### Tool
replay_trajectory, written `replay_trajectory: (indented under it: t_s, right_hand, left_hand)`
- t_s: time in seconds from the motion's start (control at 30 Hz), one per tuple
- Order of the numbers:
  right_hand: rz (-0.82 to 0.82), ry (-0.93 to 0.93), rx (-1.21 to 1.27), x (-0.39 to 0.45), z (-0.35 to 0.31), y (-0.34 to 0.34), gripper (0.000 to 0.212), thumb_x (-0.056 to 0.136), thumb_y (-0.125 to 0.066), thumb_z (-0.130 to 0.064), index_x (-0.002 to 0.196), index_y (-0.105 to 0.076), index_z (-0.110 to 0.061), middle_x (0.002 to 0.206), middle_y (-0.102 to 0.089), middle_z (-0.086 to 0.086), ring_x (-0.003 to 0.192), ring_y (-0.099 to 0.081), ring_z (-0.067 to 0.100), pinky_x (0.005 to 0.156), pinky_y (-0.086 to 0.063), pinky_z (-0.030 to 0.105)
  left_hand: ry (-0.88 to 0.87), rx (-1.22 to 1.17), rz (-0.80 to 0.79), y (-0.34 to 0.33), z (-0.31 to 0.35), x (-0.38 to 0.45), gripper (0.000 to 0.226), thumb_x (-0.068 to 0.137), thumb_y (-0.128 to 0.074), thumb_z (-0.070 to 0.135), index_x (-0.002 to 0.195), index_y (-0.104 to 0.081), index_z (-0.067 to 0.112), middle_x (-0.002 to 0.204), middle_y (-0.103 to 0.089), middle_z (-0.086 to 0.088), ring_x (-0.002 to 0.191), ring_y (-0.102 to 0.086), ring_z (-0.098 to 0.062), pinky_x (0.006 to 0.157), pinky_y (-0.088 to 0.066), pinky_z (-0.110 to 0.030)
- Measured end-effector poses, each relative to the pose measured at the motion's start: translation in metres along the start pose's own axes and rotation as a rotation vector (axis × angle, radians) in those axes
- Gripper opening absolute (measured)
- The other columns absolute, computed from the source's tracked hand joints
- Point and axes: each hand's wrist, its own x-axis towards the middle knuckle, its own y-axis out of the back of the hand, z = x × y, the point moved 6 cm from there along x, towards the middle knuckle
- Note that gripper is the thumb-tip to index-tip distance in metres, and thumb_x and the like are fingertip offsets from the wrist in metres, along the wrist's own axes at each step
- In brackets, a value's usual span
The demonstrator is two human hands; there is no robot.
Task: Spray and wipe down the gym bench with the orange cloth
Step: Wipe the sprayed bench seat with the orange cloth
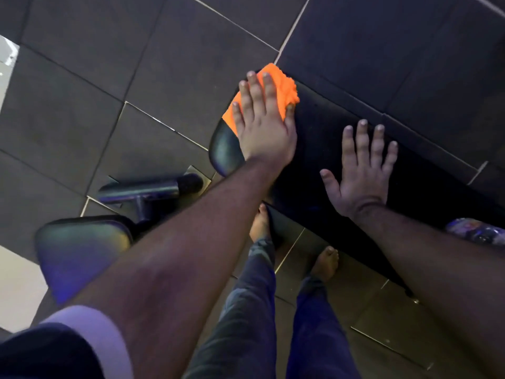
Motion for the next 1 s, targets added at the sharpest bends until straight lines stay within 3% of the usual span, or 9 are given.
replay_trajectory:
  t_s: [0.17, 0.27, 0.37, 0.47, 0.53, 0.63, 0.7, 0.9, 1.0]
  right_hand:
    - [0.036, 0.009, 0.015, 0.0, -0.001, 0.001, 0.093, 0.098, -0.032, -0.069, 0.17, 0.002, -0.021, 0.179, 0.006, 0.006, 0.164, 0.007, 0.038, 0.127, -0.002, 0.07]
    - [0.043, 0.0, 0.005, 0.0, 0.0, -0.001, 0.093, 0.098, -0.033, -0.069, 0.17, 0.004, -0.022, 0.179, 0.009, 0.004, 0.164, 0.008, 0.037, 0.127, -0.002, 0.069]
    - [0.056, -0.003, -0.006, 0.0, -0.001, -0.002, 0.094, 0.097, -0.035, -0.068, 0.17, 0.001, -0.022, 0.179, 0.007, 0.004, 0.164, 0.007, 0.036, 0.128, -0.003, 0.068]
    - [0.065, 0.005, 0.001, 0.0, -0.001, 0.001, 0.098, 0.094, -0.036, -0.073, 0.17, -0.004, -0.02, 0.179, 0.003, 0.004, 0.165, 0.004, 0.035, 0.128, -0.003, 0.067]
    - [0.053, 0.014, 0.0, 0.0, -0.003, 0.002, 0.11, 0.086, -0.038, -0.083, 0.17, -0.006, -0.019, 0.179, 0.0, 0.004, 0.165, 0.002, 0.035, 0.129, -0.002, 0.065]
    - [0.048, 0.039, 0.015, -0.003, -0.003, 0.01, 0.126, 0.076, -0.042, -0.092, 0.17, -0.01, -0.015, 0.179, -0.005, 0.006, 0.165, 0.0, 0.033, 0.13, -0.004, 0.063]
    - [0.062, 0.034, 0.059, -0.007, -0.004, 0.02, 0.127, 0.076, -0.045, -0.092, 0.169, -0.013, -0.013, 0.179, -0.009, 0.007, 0.165, -0.002, 0.031, 0.131, -0.004, 0.06]
    - [0.141, -0.388, 0.115, -0.077, 0.026, 0.032, 0.105, 0.093, -0.034, -0.082, 0.166, -0.023, -0.008, 0.176, -0.022, 0.013, 0.164, -0.011, 0.03, 0.129, 0.007, 0.061]
    - [0.027, -0.431, 0.081, -0.113, 0.042, 0.019, 0.109, 0.093, -0.023, -0.085, 0.168, -0.009, -0.006, 0.178, -0.008, 0.014, 0.165, -0.001, 0.031, 0.131, -0.002, 0.06]
  left_hand:
    - [-1.035, 0.376, -0.282, 0.002, -0.06, -0.035, 0.079, 0.103, -0.036, 0.047, 0.174, -0.018, 0.018, 0.181, -0.015, -0.01, 0.168, -0.015, -0.031, 0.134, -0.007, -0.049]
    - [-0.837, 0.363, -0.264, 0.022, -0.09, 0.007, 0.079, 0.101, -0.039, 0.043, 0.174, -0.017, 0.018, 0.181, -0.016, -0.009, 0.167, -0.018, -0.03, 0.134, -0.01, -0.048]
    - [-0.442, 0.137, -0.174, 0.018, -0.045, 0.027, 0.075, 0.109, -0.048, 0.034, 0.174, -0.016, 0.017, 0.183, -0.012, -0.007, 0.169, -0.01, -0.031, 0.135, -0.008, -0.048]
    - [-0.193, 0.057, -0.104, 0.006, 0.007, 0.025, 0.072, 0.11, -0.03, 0.047, 0.174, -0.016, 0.017, 0.183, -0.009, -0.006, 0.169, -0.004, -0.03, 0.135, 0.0, -0.047]
    - [-0.303, 0.114, -0.144, -0.001, 0.024, 0.015, 0.073, 0.11, -0.027, 0.049, 0.175, -0.017, 0.017, 0.183, -0.01, -0.007, 0.169, -0.004, -0.03, 0.136, -0.001, -0.05]
    - [-0.845, 0.308, -0.264, -0.01, 0.007, -0.027, 0.075, 0.109, -0.026, 0.051, 0.174, -0.015, 0.017, 0.182, -0.01, -0.006, 0.169, -0.003, -0.026, 0.136, -0.003, -0.051]
    - [-1.022, 0.405, -0.346, -0.002, -0.031, -0.037, 0.077, 0.108, -0.024, 0.055, 0.174, -0.011, 0.019, 0.182, -0.008, -0.005, 0.167, -0.001, -0.021, 0.136, -0.003, -0.045]
    - [-0.334, 0.156, -0.14, 0.007, 0.019, 0.006, 0.073, 0.112, -0.026, 0.052, 0.175, -0.012, 0.018, 0.184, -0.005, -0.004, 0.17, 0.001, -0.026, 0.134, 0.003, -0.046]
    - [-0.384, 0.182, -0.189, -0.025, 0.084, -0.02, 0.07, 0.114, -0.028, 0.049, 0.175, -0.011, 0.018, 0.184, -0.004, -0.003, 0.169, 0.003, -0.024, 0.134, 0.008, -0.045]
